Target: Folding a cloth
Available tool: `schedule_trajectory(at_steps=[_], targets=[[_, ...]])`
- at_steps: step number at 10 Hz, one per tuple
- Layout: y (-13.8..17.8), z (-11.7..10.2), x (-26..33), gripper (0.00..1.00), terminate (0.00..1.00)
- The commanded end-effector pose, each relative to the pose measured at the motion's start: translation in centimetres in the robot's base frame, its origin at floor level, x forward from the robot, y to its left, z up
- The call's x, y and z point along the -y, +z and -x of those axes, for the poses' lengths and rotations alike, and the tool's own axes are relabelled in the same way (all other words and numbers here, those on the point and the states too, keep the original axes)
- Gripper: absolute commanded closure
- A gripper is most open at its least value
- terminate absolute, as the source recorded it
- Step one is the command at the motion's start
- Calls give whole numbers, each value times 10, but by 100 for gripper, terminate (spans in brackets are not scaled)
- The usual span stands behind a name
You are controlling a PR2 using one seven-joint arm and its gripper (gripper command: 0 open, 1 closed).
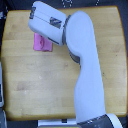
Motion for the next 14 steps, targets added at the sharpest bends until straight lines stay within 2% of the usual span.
schedule_trajectory(at_steps=[1, 2, 3, 7, 12, 13, 14], targets=[[-40, 13, -31, 100, 0], [-41, 15, -31, 100, 0], [-43, 2, -44, 100, 0], [-39, -6, -56, 100, 0], [-45, -2, -56, 100, 0], [-46, -3, -57, 0, 0], [-47, -2, -58, 0, 0]])
